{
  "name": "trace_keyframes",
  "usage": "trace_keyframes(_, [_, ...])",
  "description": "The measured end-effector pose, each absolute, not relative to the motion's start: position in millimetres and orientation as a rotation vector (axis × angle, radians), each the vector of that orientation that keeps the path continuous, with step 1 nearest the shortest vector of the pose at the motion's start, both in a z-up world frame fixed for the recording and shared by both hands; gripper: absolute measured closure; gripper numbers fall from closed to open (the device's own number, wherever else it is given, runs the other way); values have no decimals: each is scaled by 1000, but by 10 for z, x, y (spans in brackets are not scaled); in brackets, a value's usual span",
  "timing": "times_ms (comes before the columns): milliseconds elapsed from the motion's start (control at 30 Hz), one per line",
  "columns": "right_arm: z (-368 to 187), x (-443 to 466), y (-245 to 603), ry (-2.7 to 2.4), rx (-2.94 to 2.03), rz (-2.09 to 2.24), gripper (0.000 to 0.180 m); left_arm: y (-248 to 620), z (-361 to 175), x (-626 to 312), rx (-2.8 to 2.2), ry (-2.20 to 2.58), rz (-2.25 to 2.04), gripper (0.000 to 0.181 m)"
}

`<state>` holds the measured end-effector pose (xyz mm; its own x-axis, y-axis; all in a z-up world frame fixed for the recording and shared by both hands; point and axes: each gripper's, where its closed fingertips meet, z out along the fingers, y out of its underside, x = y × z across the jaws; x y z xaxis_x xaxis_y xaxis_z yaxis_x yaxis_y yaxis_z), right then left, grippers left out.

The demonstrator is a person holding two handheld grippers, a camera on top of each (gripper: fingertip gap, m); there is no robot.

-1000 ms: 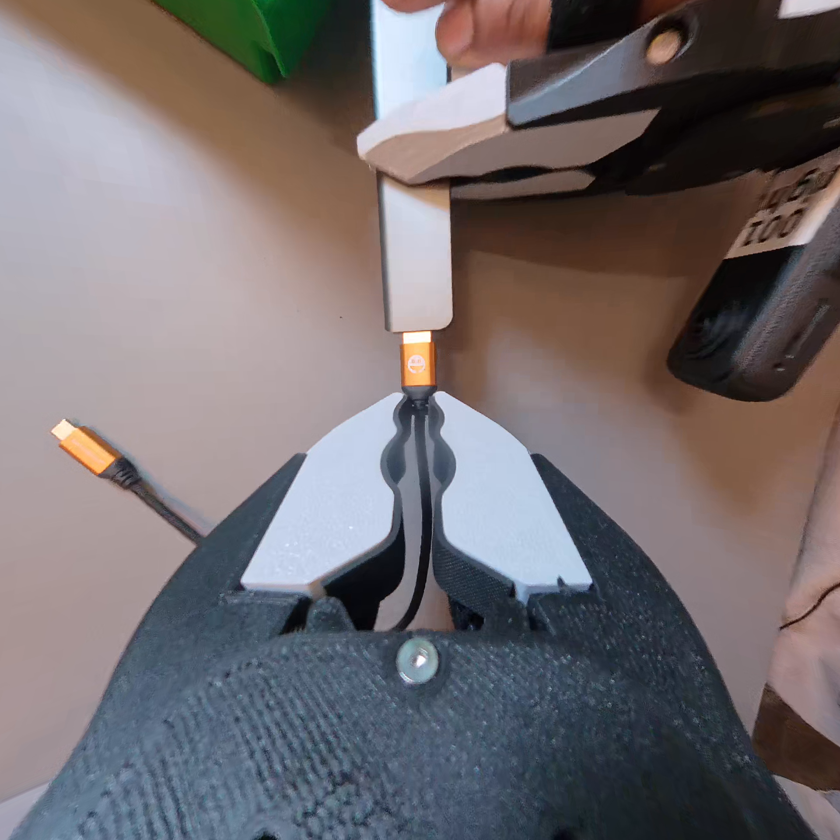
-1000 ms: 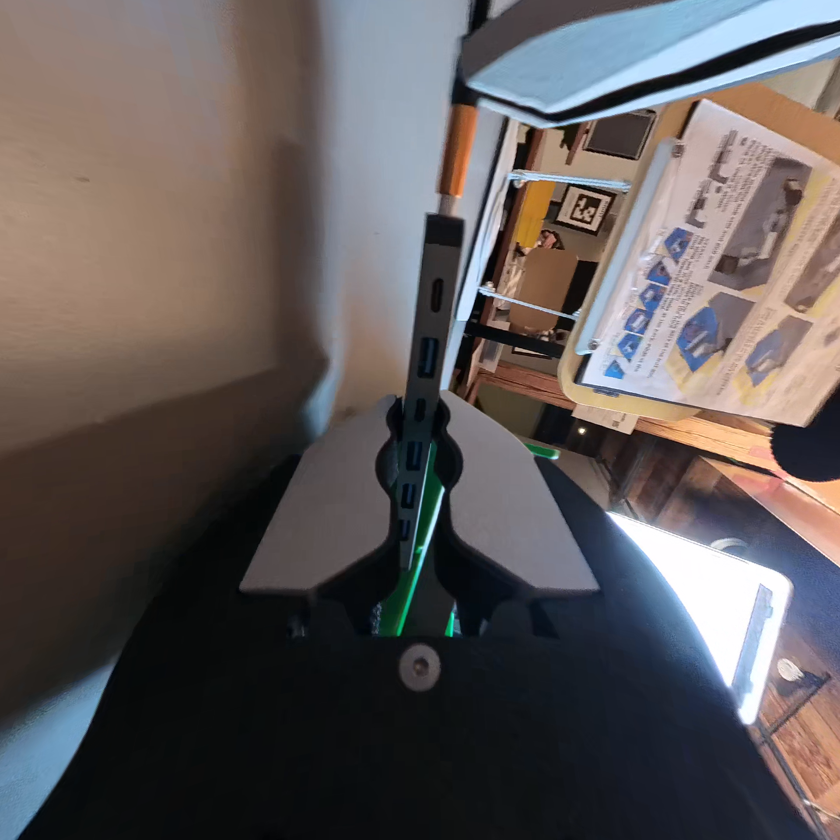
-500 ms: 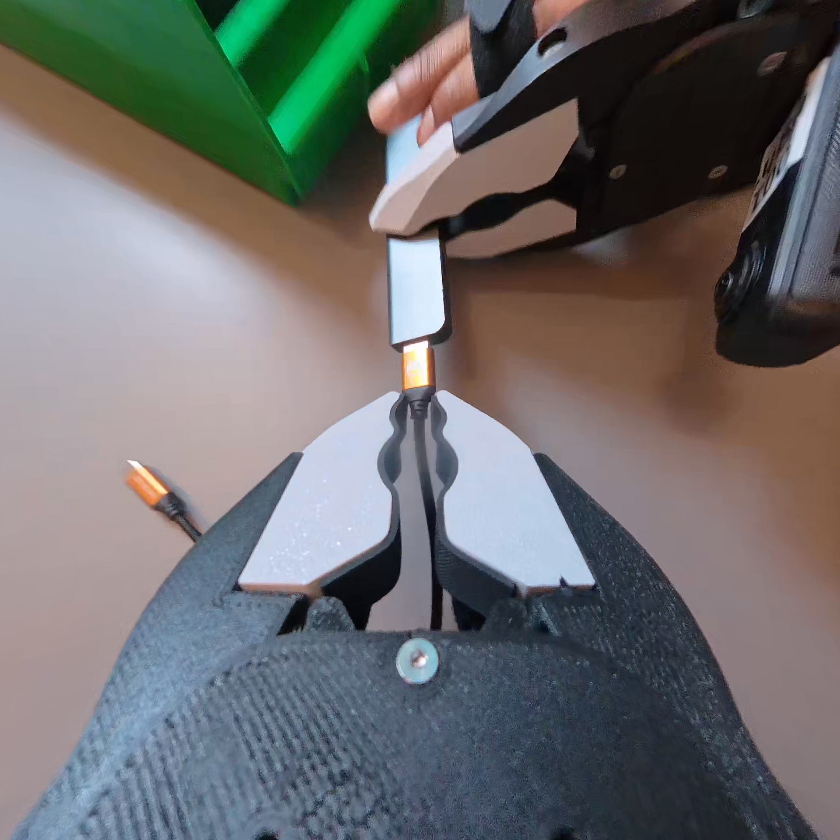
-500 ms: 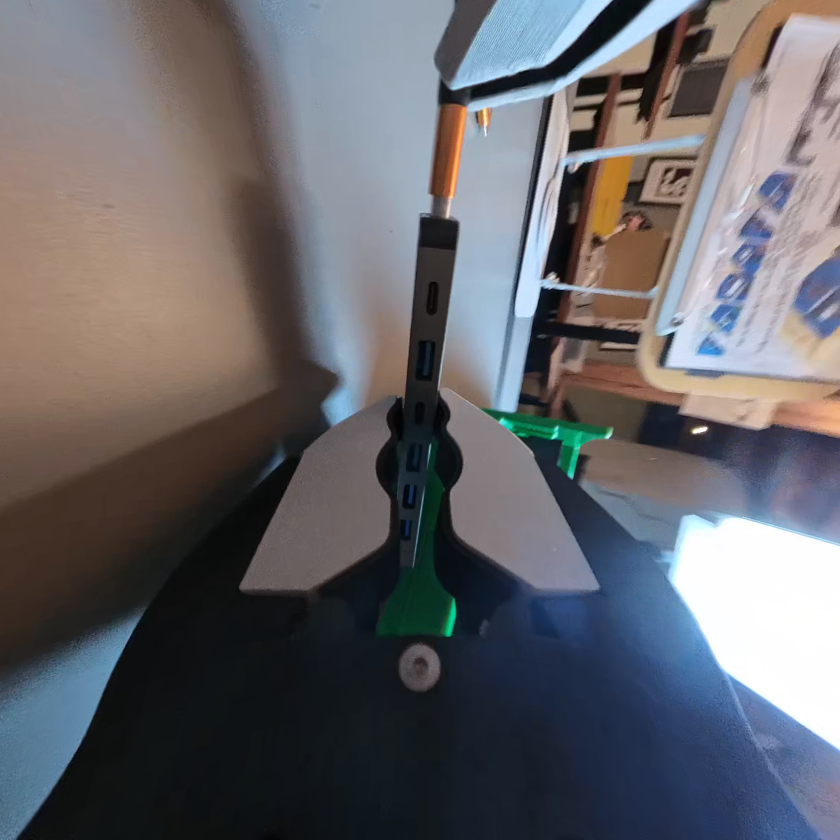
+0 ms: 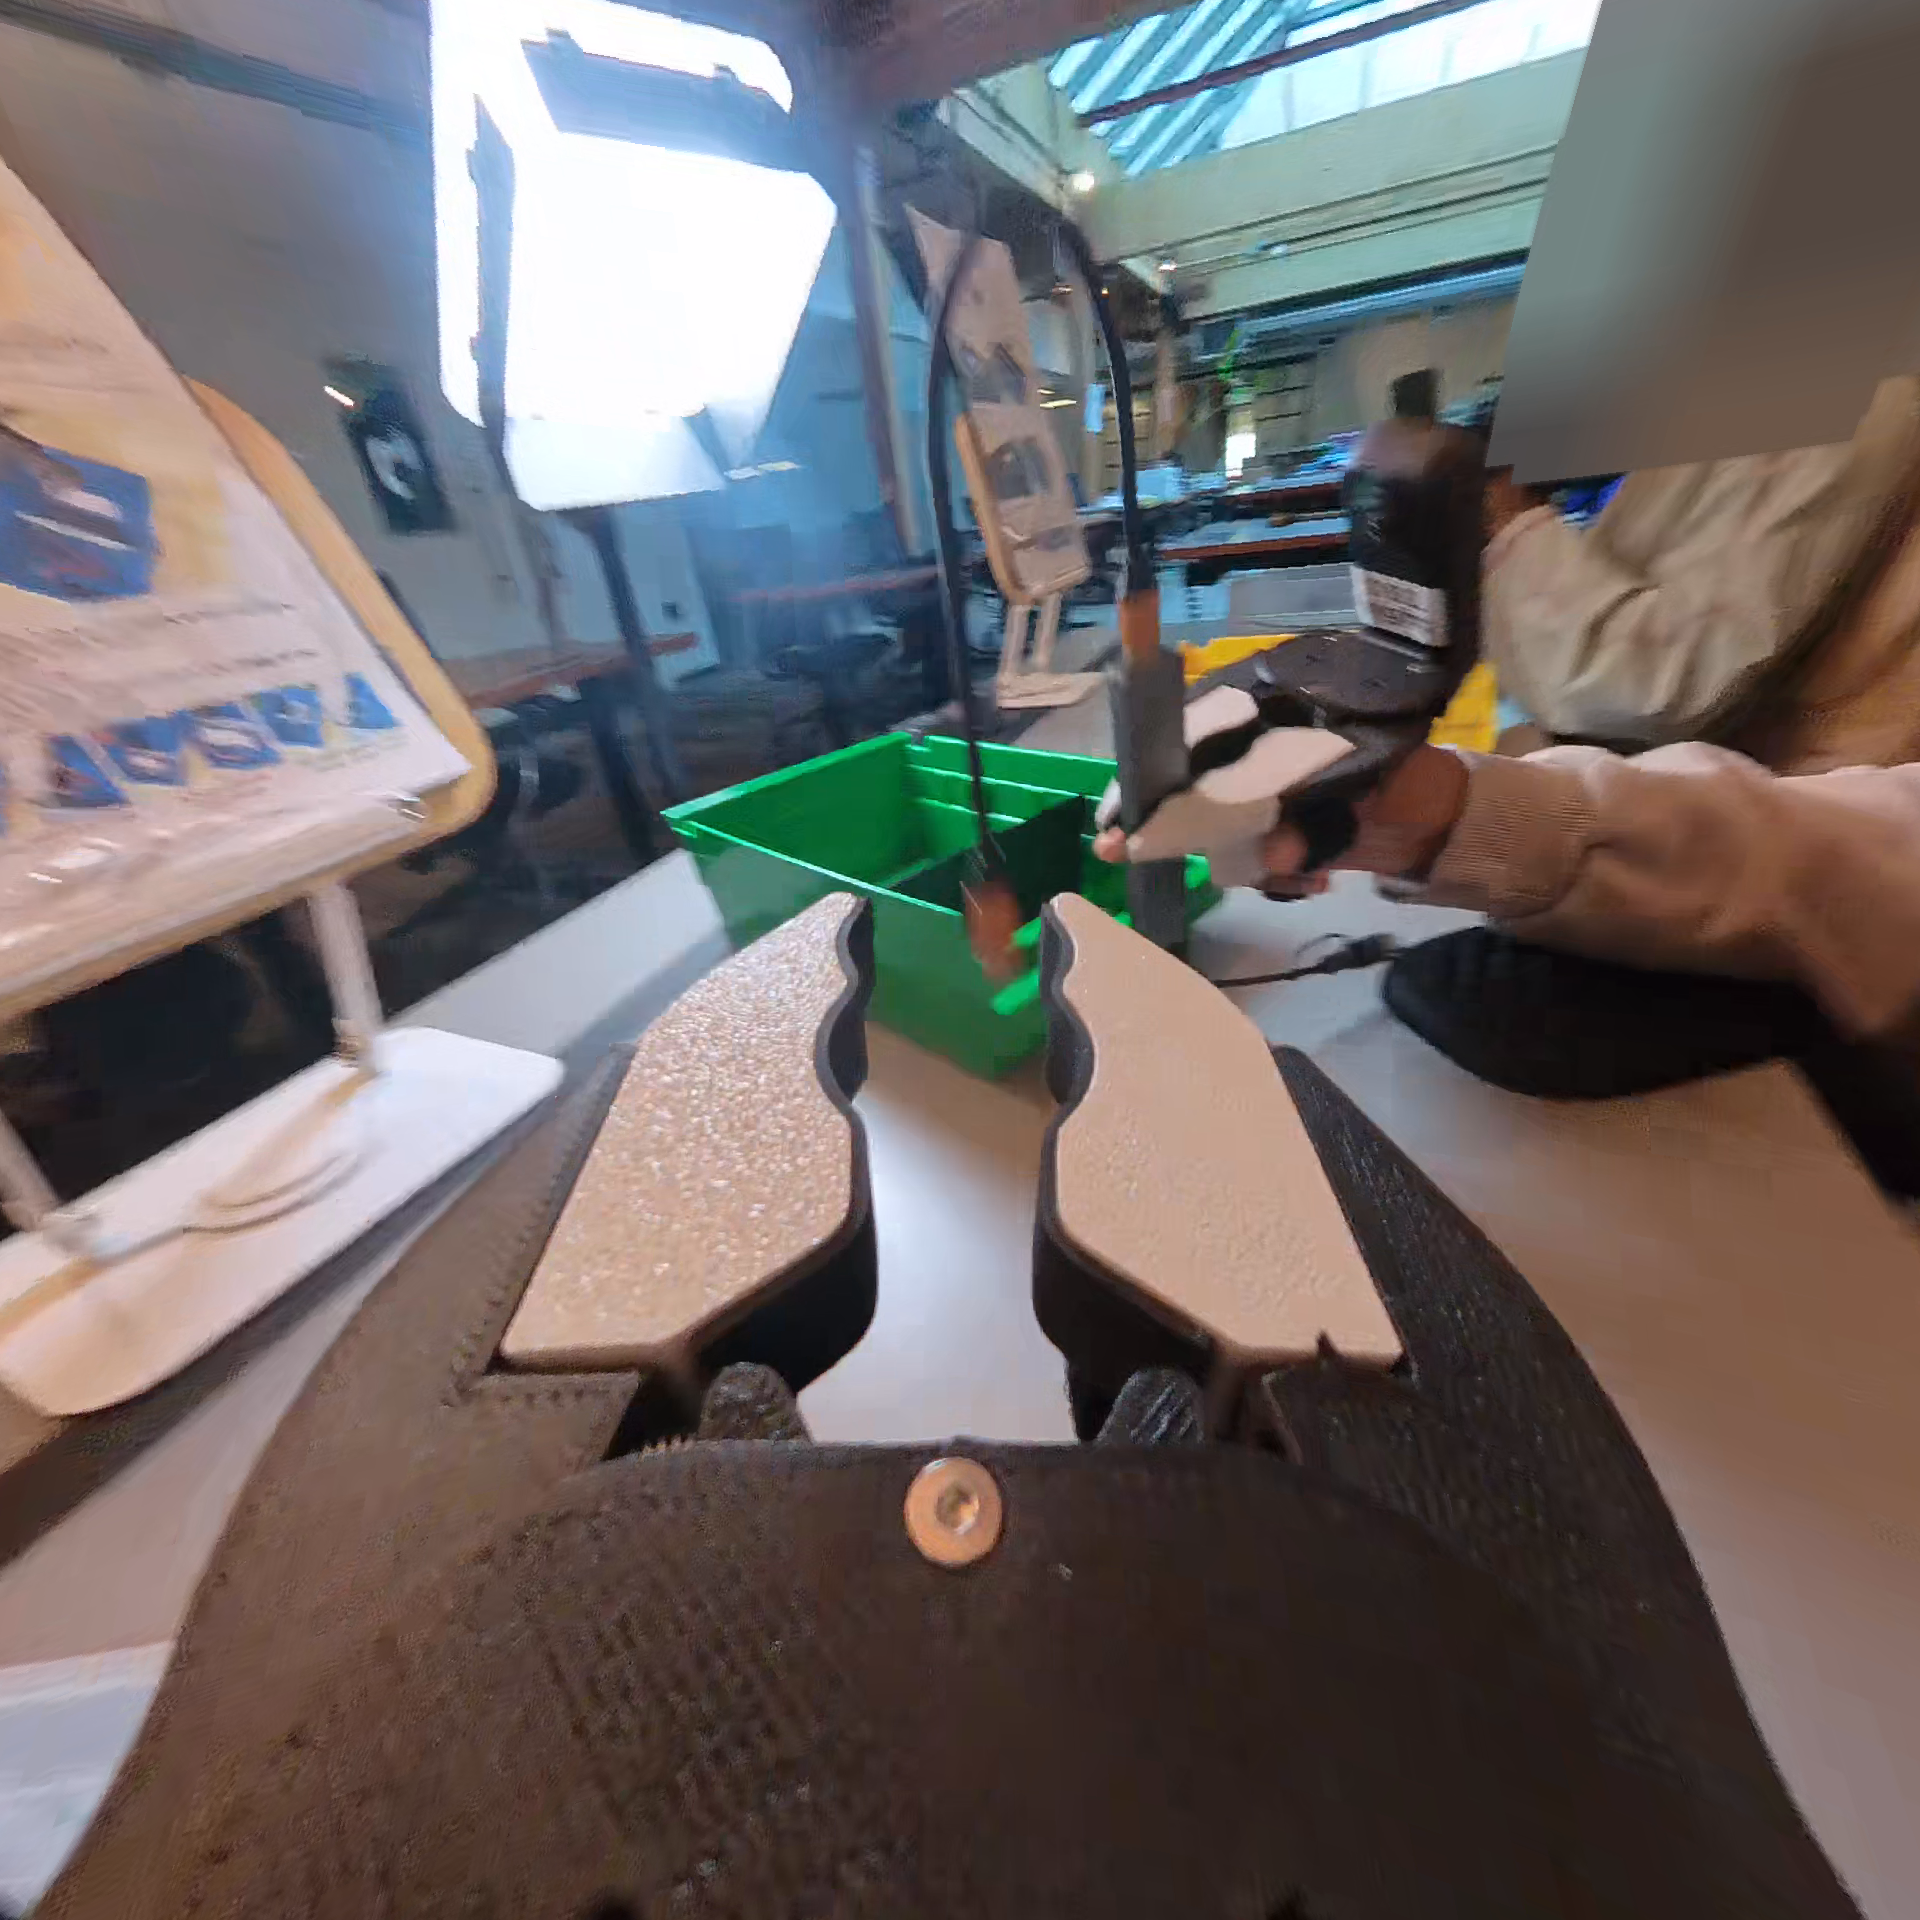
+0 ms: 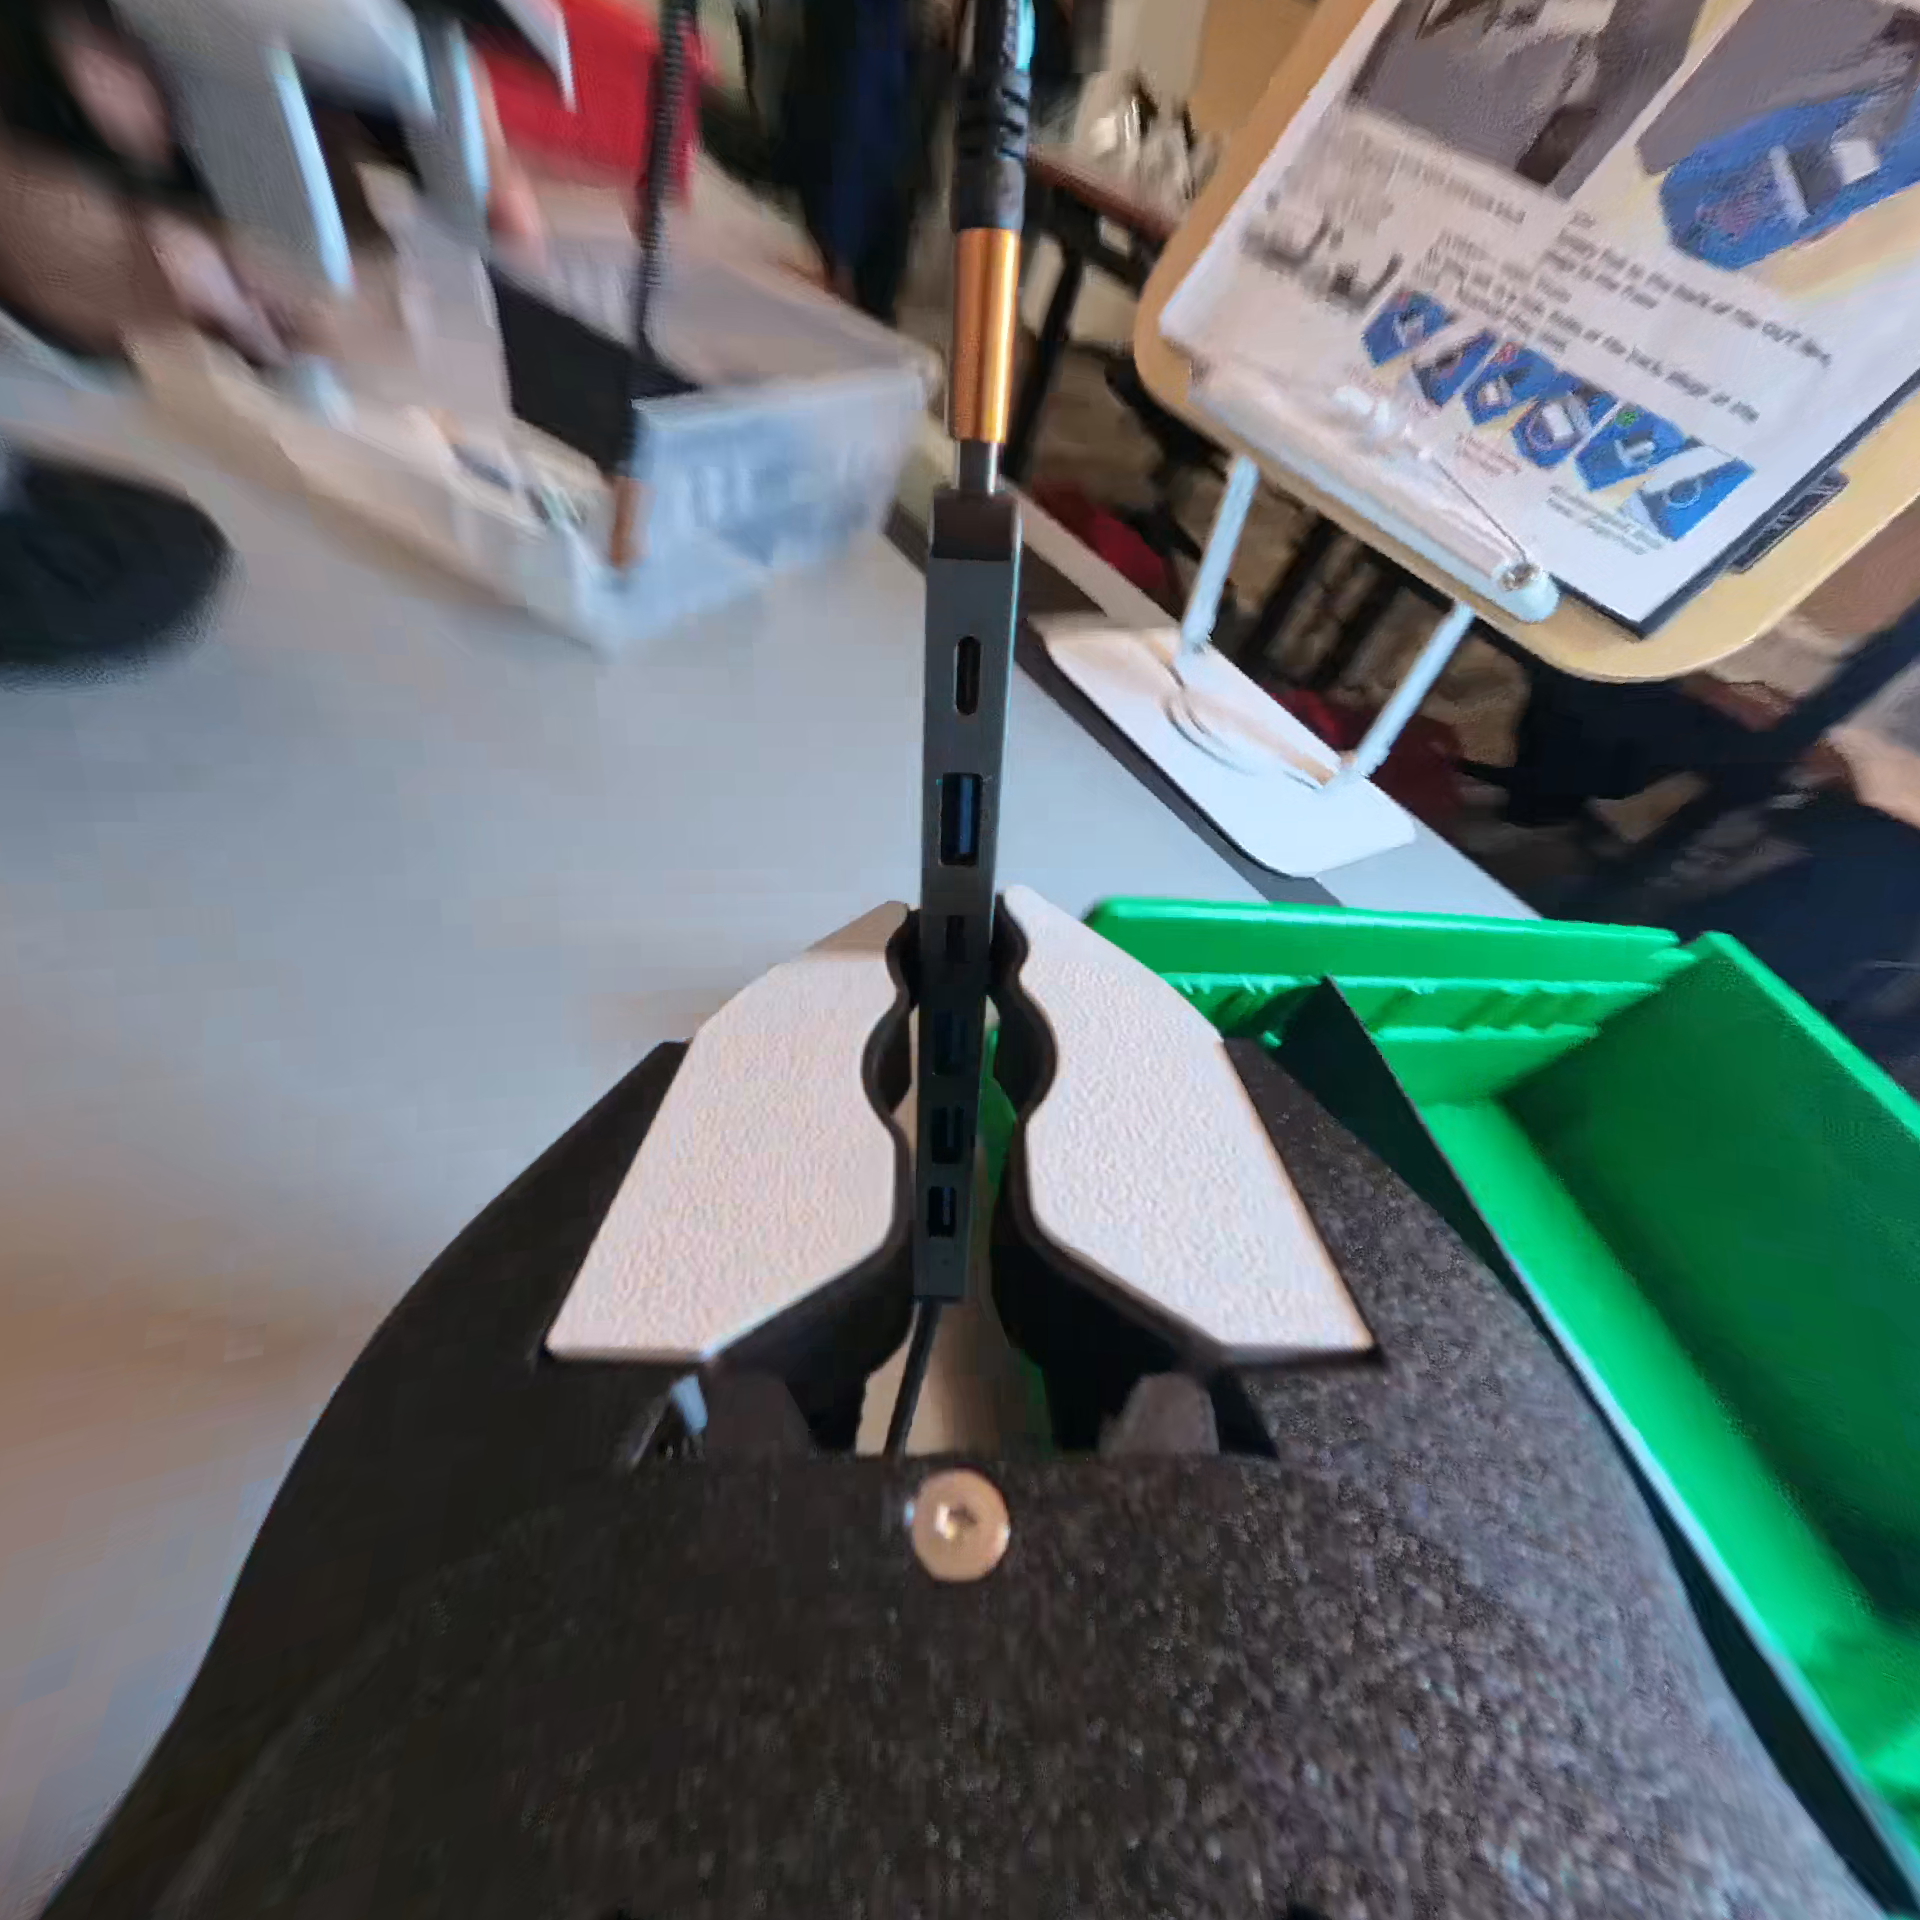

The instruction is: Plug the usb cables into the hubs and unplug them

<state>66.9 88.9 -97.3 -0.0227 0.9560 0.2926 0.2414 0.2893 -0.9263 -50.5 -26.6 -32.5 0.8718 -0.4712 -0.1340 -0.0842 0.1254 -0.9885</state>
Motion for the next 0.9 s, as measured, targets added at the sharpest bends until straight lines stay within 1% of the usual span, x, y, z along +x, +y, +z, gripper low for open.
trace_keyframes(33, [-874,670,821,-1460,-1163,979,169,-259,-400,-436,-1449,481,-364,145])
trace_keyframes(100, [-733,646,603,-1425,-1136,1210,169,-206,-616,-185,-1499,546,-452,135])
trace_keyframes(133, [-720,623,455,-1445,-1120,1309,168,-183,-712,-37,-1519,593,-466,134])
trace_keyframes(233, [-834,525,99,-1534,-1103,1438,169,-172,-801,336,-1502,681,-506,137])
trace_keyframes(367, [-1032,437,-233,-1668,-1090,1508,169,-158,-837,529,-1496,699,-522,139])
trace_keyframes(467, [-1203,394,-398,-1764,-1089,1491,169,-176,-839,560,-1481,708,-520,150])
trace_keyframes(533, [-1294,376,-469,-1804,-1090,1474,168,-195,-835,561,-1477,720,-524,152])
trace_keyframes(700, [-1302,376,-505,-1803,-1098,1525,168,-280,-832,630,-1487,765,-580,167])
trace_keyframes(800, [-1227,368,-495,-1768,-1077,1505,166,-324,-767,669,-1480,771,-630,169])
trace_keyframes(867, [-1181,367,-508,-1768,-1051,1489,157,-362,-722,708,-1466,788,-668,170])
trace_keyframes(900, [-1182,368,-535,-1783,-1031,1473,158,-367,-713,729,-1460,794,-678,170])
